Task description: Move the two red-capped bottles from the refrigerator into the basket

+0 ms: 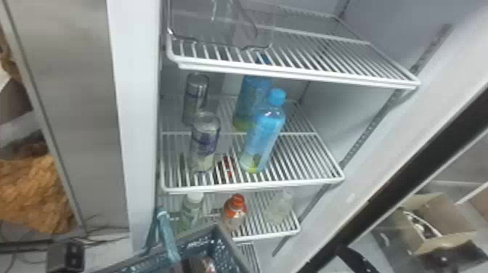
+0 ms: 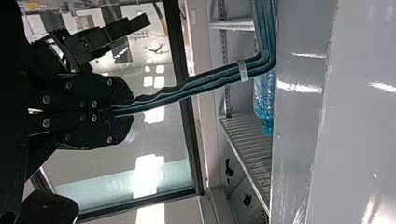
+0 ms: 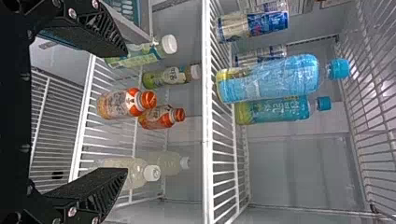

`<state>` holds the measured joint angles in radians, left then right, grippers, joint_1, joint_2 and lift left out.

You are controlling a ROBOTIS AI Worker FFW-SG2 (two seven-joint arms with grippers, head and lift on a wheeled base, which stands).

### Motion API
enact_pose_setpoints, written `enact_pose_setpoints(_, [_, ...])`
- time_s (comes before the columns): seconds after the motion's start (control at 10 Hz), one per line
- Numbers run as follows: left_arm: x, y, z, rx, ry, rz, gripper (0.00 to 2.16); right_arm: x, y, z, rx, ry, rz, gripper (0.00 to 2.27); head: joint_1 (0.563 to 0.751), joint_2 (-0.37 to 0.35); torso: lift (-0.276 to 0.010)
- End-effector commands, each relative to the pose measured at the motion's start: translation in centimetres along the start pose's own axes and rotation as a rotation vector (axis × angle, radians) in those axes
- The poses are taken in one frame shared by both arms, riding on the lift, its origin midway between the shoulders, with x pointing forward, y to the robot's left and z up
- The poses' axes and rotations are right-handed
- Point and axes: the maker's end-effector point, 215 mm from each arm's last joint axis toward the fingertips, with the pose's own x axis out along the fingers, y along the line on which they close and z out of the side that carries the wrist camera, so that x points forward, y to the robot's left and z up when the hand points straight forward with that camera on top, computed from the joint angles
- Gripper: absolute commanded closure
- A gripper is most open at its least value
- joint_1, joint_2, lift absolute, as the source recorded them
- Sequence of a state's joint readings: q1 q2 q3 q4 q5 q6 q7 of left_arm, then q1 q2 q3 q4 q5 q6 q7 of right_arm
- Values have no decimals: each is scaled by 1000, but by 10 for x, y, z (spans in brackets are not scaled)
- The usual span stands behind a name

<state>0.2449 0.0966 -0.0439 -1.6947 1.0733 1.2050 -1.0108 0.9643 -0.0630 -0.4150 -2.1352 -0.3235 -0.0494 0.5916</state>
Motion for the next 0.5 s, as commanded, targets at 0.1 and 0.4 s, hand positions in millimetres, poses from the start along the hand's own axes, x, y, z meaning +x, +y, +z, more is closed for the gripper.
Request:
enact_pose_setpoints(0.1, [1, 0, -1, -2, 1, -2, 1170, -4, -11, 3, -28, 2, -29, 145, 695, -350, 0])
enact_pose_setpoints(0.4, [3, -1, -2, -4, 8, -7, 1170, -5, -15, 5, -29, -2, -39, 147, 695, -350, 0])
